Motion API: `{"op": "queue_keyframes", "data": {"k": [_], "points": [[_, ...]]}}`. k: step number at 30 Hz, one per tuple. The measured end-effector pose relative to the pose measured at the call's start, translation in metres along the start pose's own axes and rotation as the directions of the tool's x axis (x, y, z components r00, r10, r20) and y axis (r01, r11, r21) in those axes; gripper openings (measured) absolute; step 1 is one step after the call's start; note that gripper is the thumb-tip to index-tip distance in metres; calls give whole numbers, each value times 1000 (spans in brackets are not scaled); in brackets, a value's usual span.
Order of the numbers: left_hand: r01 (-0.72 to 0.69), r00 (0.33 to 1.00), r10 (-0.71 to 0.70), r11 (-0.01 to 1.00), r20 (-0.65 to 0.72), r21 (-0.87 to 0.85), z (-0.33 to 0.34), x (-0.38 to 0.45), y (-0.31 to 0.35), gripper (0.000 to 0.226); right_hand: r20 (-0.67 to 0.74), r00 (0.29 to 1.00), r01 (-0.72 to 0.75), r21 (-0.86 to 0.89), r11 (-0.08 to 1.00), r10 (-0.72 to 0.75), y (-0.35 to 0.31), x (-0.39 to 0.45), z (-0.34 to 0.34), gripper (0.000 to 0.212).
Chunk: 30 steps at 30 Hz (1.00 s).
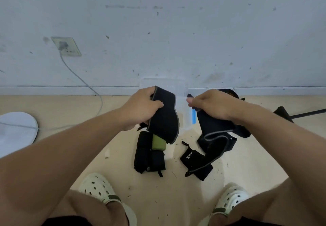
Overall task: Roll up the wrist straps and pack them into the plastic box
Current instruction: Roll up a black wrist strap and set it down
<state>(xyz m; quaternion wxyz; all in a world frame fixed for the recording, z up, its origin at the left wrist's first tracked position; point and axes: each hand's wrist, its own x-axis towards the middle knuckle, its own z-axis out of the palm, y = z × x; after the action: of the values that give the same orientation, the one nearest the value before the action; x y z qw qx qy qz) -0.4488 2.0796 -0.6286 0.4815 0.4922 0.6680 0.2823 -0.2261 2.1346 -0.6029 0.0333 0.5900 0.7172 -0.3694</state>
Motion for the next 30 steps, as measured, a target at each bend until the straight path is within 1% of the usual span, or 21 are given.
{"op": "queue_keyframes", "data": {"k": [1,2,3,5,6,8,10,12,15,17,18,21,23,25,27,29,30], "points": [[-89,996,86,985,26,148,2,-3,0,25,9,999,-41,77,996,40,-2,-1,0,59],[-162,987,150,952,65,262,4,-5,1,29,30,997,-74,149,986,70,-4,-2,0,63],[-215,976,188,915,109,342,7,-8,2,38,48,996,-87,200,976,79,-5,-2,0,67],[-286,956,218,839,196,463,14,-14,3,68,76,996,-63,244,968,45,-9,-1,2,72],[-310,947,216,802,237,511,18,-16,3,78,98,995,-47,256,965,22,-11,-1,4,74],[-344,933,210,763,293,547,24,-18,3,84,158,987,-54,316,947,4,-16,-1,7,72],[-367,922,221,763,319,532,26,-17,1,82,194,981,-94,407,908,15,-19,-3,11,58],[-394,905,225,764,362,511,23,-17,1,78,133,991,-71,481,874,7,-19,-1,13,44],[-388,877,173,805,449,449,16,-18,1,71,62,998,-24,446,895,-5,-16,3,12,32],[-368,880,157,823,449,433,14,-18,0,62,62,998,-51,403,914,29,-15,3,10,30],[-362,889,160,820,429,443,14,-18,0,58,73,997,-64,377,924,39,-15,4,10,34],[-363,920,229,801,317,477,17,-20,2,43,120,990,-101,254,962,72,-16,6,15,41],[-363,929,259,777,264,514,17,-20,4,40,144,985,-119,195,974,91,-16,9,19,50],[-351,936,270,754,225,554,16,-19,5,43,168,977,-164,217,962,128,-15,11,22,62],[-350,936,290,735,198,581,14,-20,6,47,209,968,-195,261,945,142,-14,14,24,68],[-386,922,325,715,212,583,15,-24,10,47,265,953,-228,312,922,146,-13,16,27,69],[-409,911,345,706,225,578,15,-27,12,46,298,943,-247,336,909,146,-14,17,28,65]]}}
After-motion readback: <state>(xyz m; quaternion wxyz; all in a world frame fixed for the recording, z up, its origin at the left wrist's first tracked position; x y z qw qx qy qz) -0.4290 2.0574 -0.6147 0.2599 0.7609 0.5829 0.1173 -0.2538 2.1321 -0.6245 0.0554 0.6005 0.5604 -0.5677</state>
